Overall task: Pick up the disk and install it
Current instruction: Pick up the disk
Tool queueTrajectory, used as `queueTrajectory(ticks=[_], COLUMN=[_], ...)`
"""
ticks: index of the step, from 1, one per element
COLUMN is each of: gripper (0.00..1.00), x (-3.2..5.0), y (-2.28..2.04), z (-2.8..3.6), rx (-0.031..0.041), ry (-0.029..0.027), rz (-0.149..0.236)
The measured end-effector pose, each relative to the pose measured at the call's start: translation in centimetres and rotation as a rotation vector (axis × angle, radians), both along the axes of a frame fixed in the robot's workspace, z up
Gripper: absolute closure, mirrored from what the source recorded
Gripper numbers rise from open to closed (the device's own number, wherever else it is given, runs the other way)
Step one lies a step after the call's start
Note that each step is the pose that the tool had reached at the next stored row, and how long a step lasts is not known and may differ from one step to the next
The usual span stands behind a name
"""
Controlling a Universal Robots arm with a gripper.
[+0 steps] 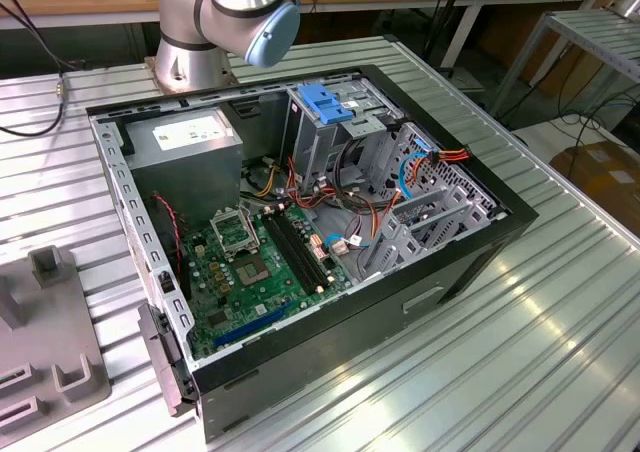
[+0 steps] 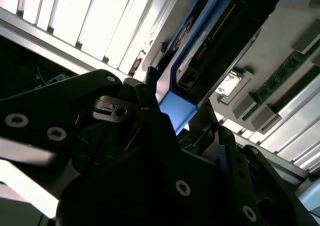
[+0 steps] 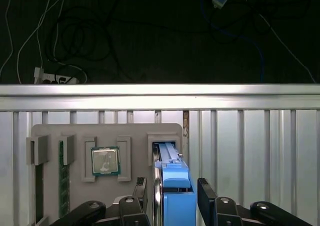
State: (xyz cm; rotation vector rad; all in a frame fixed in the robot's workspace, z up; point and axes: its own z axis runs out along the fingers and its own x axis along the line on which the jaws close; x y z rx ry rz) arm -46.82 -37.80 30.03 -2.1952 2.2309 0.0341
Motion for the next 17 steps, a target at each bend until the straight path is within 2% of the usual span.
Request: queueTrajectory(ticks=[3,15,16,17], gripper=[0.48,0.48,0.49,0.56], x=[-0.13,-0.13,-0.13,-0.13], y=[0.02,0.41,0.41,0.42], z=[-0.26,-0.36,-0.36,-0.36], rx=[0.0,0.0,0.0,0.0], ry=[0.0006,0.0004,0.0005,0.0004], rz=[-0.014,-0.014,-0.014,-0.014])
